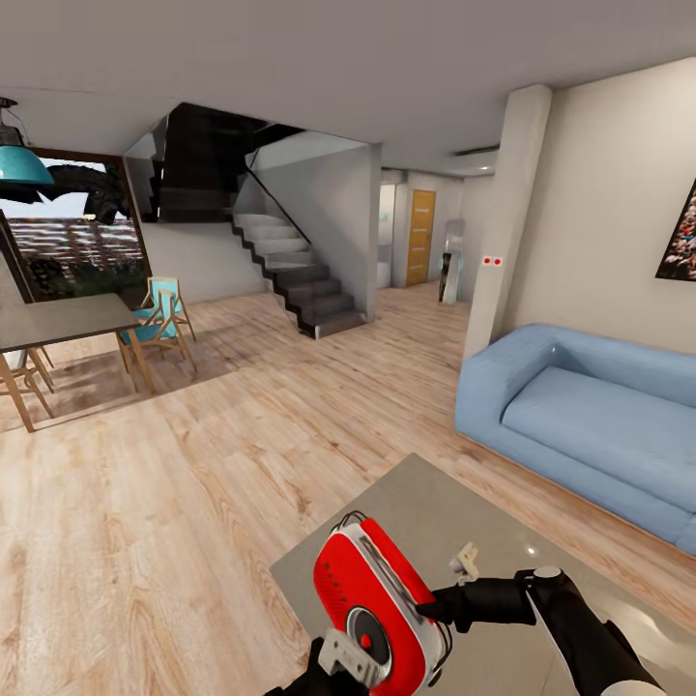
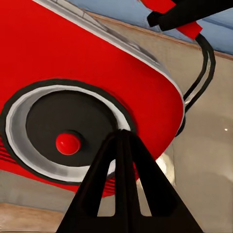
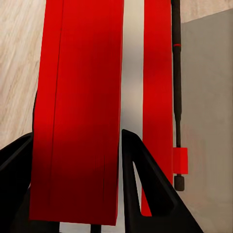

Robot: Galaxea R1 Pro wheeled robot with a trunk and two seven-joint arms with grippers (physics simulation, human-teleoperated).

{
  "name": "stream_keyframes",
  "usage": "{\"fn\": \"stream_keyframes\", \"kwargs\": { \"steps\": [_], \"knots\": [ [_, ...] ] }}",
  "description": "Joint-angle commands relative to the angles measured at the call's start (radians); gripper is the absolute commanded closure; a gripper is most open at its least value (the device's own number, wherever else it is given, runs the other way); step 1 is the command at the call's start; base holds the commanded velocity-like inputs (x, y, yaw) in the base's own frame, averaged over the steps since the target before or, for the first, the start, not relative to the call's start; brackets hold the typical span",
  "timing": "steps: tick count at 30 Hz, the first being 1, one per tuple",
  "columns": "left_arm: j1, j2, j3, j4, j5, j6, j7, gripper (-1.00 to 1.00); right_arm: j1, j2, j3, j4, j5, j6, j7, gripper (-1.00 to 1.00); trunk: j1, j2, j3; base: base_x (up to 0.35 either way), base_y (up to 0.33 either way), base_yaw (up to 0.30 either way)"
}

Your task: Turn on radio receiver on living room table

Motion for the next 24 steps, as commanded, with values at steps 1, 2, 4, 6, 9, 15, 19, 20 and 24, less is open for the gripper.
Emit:
{"fn": "stream_keyframes", "kwargs": {
  "steps": [1,2,4,6,9,15,19,20,24],
  "knots": [
    [0.000,0.000,0.011,0.003,0.000,0.000,0.000,1.00,0.000,0.000,0.000,-0.001,-0.004,0.001,0.000,1.00,0.000,0.000,0.000,0.000,0.000,0.000],
    [0.000,0.000,0.021,0.009,0.000,0.000,0.000,1.00,0.000,0.000,0.000,-0.001,-0.004,0.001,0.000,1.00,0.000,0.000,0.000,0.000,0.000,0.000],
    [0.000,0.000,0.037,0.025,0.000,0.000,0.001,1.00,0.000,0.000,0.000,-0.001,-0.005,0.002,0.000,1.00,0.000,0.000,0.000,0.000,0.000,0.000],
    [0.000,0.004,0.047,0.033,0.000,0.000,0.002,1.00,0.000,0.000,-0.001,0.000,-0.005,0.003,0.002,1.00,0.000,0.000,0.000,0.000,0.000,0.000],
    [0.000,0.021,0.058,0.038,0.000,0.000,0.004,1.00,0.000,0.000,-0.001,-0.001,-0.005,0.020,0.048,1.00,0.000,0.000,0.000,0.000,0.000,0.000],
    [0.000,0.025,0.061,0.035,0.001,-0.003,0.005,1.00,0.000,0.000,-0.002,-0.001,-0.003,0.059,0.093,1.00,0.000,0.000,0.000,0.000,0.000,0.000],
    [-0.001,0.020,0.061,0.036,0.001,-0.003,0.008,1.00,0.000,0.000,-0.002,-0.001,-0.003,0.061,0.095,1.00,0.000,0.000,0.000,0.000,0.000,0.000],
    [-0.001,0.019,0.061,0.036,0.001,-0.003,0.008,1.00,0.000,0.000,-0.002,-0.001,-0.003,0.061,0.095,1.00,0.000,0.000,0.000,0.000,0.000,0.000],
    [-0.001,0.017,0.061,0.038,0.001,-0.003,0.008,1.00,0.000,0.000,-0.002,-0.001,-0.003,0.061,0.096,1.00,0.000,0.000,0.000,0.000,0.000,0.000]
  ]
}}
